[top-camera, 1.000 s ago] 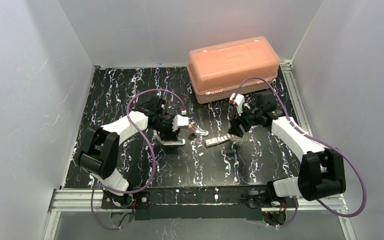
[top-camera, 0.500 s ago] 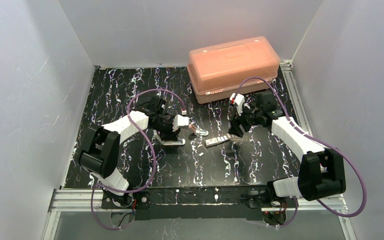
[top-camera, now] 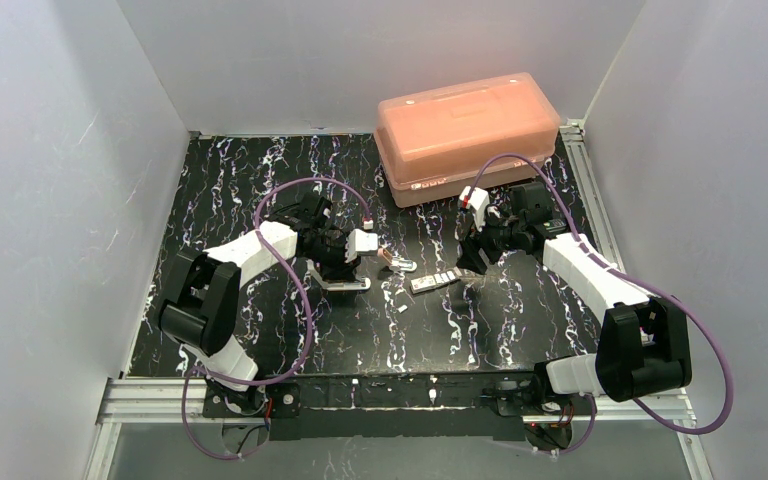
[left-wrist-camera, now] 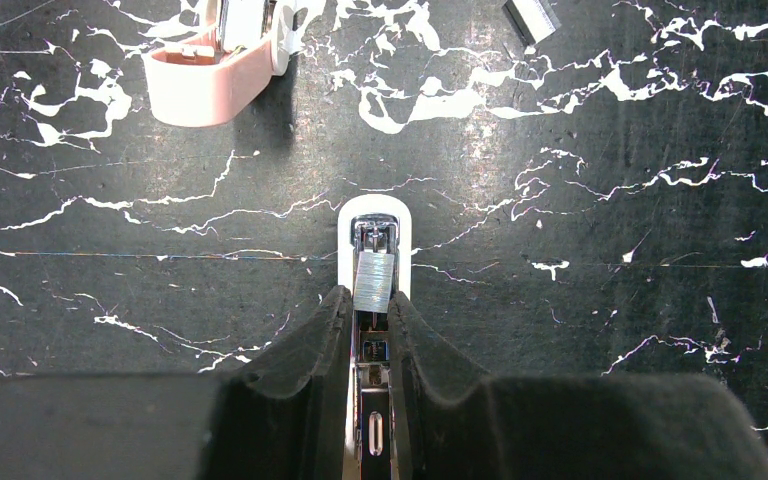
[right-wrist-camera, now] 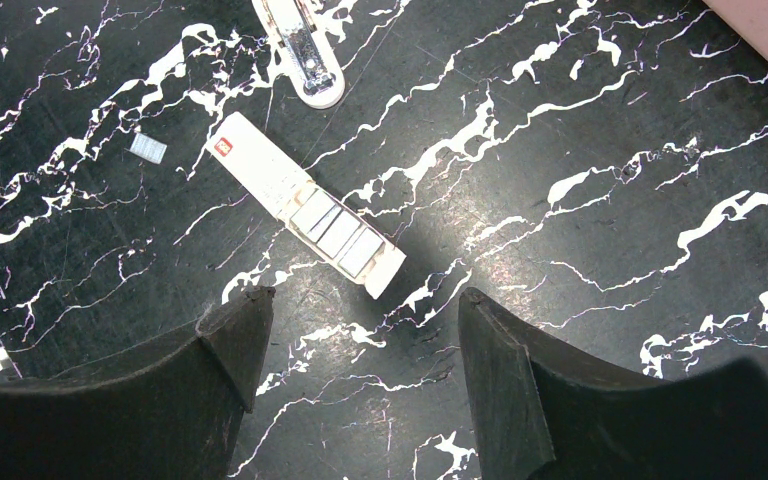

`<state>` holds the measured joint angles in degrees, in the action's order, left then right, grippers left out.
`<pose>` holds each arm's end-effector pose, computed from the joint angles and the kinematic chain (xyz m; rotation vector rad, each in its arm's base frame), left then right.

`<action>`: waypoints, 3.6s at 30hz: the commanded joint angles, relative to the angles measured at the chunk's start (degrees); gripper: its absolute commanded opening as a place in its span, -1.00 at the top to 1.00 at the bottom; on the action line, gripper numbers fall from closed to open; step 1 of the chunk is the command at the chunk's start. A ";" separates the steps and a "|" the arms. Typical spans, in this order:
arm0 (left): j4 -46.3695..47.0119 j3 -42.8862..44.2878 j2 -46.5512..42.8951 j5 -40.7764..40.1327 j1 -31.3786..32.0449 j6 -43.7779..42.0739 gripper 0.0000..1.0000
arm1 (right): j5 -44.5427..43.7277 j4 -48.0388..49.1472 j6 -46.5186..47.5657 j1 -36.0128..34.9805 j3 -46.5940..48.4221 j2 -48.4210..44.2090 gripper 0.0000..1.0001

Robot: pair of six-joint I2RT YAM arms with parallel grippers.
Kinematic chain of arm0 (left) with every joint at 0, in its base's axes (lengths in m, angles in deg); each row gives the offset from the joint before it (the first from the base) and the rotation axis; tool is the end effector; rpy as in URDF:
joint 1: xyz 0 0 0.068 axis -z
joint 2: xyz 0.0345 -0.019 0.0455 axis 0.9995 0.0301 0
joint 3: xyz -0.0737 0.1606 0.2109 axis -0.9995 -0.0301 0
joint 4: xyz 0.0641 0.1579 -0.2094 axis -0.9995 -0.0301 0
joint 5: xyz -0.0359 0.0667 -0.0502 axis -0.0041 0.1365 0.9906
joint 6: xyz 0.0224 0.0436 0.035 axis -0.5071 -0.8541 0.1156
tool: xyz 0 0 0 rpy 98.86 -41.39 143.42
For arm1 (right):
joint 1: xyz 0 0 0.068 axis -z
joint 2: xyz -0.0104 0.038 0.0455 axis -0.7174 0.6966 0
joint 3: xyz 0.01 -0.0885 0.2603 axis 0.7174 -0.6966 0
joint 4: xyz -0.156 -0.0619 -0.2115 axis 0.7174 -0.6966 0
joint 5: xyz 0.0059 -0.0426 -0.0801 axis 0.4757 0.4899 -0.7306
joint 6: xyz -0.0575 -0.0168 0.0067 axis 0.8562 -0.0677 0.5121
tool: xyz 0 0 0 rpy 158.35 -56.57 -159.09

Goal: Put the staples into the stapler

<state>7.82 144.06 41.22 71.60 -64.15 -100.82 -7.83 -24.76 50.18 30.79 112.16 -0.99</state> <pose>0.2869 -0.1595 0.1787 1.7265 1.6885 -0.6552 0.2710 0.0985 0.2318 -1.1572 1.9953 0.5551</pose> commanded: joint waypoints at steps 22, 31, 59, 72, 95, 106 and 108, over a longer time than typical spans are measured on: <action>-1.05 1.47 1.28 -1.69 1.19 1.22 0.88 | 0.83 0.78 0.29 0.32 0.06 0.40 -0.50; -0.90 1.17 1.43 -2.14 1.29 0.95 0.81 | 0.87 0.81 0.38 0.20 -0.03 0.28 -0.50; -0.08 0.54 -3.42 -2.66 1.37 0.15 0.02 | 1.04 0.65 0.38 0.21 0.06 0.84 -0.50; -8.45 1.88 -12.23 -1.05 0.41 -3.22 -0.15 | 1.00 0.93 0.22 0.27 -0.20 -0.53 -0.51; 3.37 -0.54 -29.07 -8.70 -12.25 17.44 -0.33 | -3.20 3.94 -0.71 1.31 -1.44 -5.05 -0.63; 11.16 -6.51 -35.44 -10.11 -17.57 26.25 -0.97 | -4.67 7.85 -4.92 3.90 -2.45 -7.70 -0.97; 10.22 -5.79 -34.51 -9.47 -18.37 25.89 -0.97 | -4.88 8.21 -6.28 4.10 -2.13 -7.56 -0.97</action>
<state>17.08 137.83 6.94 61.57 -81.14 -76.91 -11.92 -20.04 46.97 34.27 110.25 -7.56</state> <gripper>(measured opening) 0.979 0.984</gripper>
